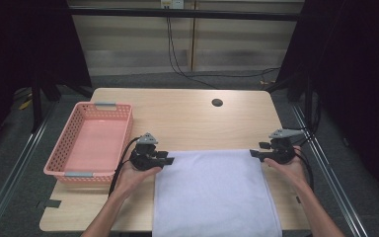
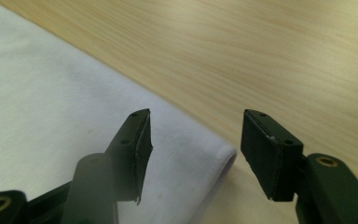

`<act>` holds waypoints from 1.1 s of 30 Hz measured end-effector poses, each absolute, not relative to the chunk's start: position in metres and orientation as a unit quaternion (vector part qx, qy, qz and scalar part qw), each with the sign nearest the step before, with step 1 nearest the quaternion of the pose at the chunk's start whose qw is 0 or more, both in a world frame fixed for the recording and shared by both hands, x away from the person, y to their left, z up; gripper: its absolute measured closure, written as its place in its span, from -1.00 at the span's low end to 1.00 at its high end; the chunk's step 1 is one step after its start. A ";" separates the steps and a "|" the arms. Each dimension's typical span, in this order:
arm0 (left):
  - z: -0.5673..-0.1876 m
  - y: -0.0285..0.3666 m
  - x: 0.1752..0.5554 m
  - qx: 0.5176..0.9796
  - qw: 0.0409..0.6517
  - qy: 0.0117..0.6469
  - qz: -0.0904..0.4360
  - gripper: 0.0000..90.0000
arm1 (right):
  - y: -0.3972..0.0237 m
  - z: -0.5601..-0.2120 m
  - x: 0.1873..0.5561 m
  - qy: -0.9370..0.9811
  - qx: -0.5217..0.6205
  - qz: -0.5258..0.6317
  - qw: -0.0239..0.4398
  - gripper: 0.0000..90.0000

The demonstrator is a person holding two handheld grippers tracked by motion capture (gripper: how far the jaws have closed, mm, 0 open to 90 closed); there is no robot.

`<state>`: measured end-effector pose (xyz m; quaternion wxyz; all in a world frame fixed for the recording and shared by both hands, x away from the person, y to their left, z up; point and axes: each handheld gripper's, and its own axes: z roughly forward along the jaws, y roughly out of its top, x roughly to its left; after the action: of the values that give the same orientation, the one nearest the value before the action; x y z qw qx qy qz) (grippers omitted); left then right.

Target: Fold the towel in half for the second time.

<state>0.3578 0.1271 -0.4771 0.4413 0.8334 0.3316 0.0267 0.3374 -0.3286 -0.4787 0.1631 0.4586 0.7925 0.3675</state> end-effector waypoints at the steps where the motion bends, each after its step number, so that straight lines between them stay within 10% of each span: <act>1: -0.479 0.129 0.360 0.833 0.435 0.341 0.034 0.25 | -0.328 -0.482 0.342 0.797 0.455 0.364 0.158 -0.08; 26: -0.502 0.135 0.379 0.839 0.400 0.368 0.037 -0.14 | -0.325 -0.501 0.347 0.808 0.457 0.344 0.139 0.79; 33: -0.502 0.127 0.378 0.843 0.412 0.345 0.032 0.75 | -0.326 -0.501 0.347 0.808 0.460 0.345 0.133 0.87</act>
<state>0.3781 0.1270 -0.5025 0.4123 0.8426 0.3450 0.0318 0.3471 -0.3259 -0.5007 0.1328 0.4598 0.8075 0.3448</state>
